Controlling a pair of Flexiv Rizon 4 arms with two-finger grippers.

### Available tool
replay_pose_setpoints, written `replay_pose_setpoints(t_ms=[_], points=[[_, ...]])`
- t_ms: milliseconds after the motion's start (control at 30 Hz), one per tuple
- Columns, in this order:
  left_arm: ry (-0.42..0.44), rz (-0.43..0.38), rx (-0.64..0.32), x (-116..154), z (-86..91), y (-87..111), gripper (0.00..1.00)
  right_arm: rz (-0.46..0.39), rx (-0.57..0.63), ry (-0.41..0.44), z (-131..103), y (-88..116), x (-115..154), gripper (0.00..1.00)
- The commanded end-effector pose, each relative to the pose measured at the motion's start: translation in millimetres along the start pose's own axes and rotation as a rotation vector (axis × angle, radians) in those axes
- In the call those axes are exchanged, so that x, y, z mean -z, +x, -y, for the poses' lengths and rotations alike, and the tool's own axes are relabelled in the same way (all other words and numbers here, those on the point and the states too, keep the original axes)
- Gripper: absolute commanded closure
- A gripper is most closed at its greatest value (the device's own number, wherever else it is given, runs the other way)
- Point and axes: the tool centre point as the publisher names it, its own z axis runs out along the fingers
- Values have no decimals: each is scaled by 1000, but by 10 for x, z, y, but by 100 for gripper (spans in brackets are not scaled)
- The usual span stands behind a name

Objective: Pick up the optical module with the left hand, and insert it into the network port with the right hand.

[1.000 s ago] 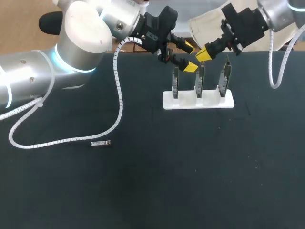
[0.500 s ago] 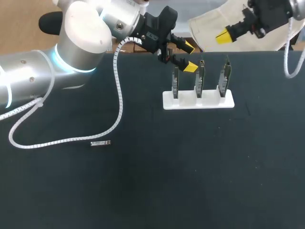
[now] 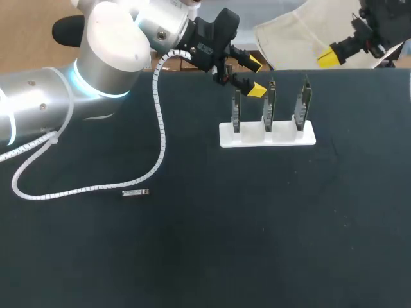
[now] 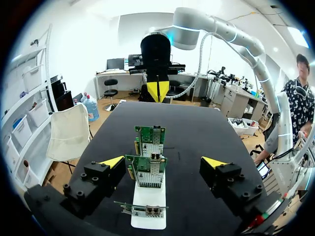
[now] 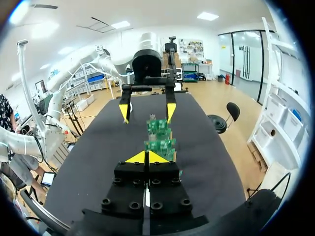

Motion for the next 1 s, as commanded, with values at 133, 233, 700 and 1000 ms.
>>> replay_pose_setpoints(t_ms=[133, 233, 700, 1000], points=[[-4, 0, -1, -4, 9, 3, 0, -39, -16, 5, -88, 199, -1, 100], [-4, 0, -1, -4, 9, 3, 0, -37, -22, 1, -63, 234, -4, 100], [-4, 0, -1, -4, 9, 3, 0, -71, -21, -62, 70, 354, -31, 100], [-4, 0, -1, -4, 9, 3, 0, -87, -18, -81, 95, 371, -37, 100]])
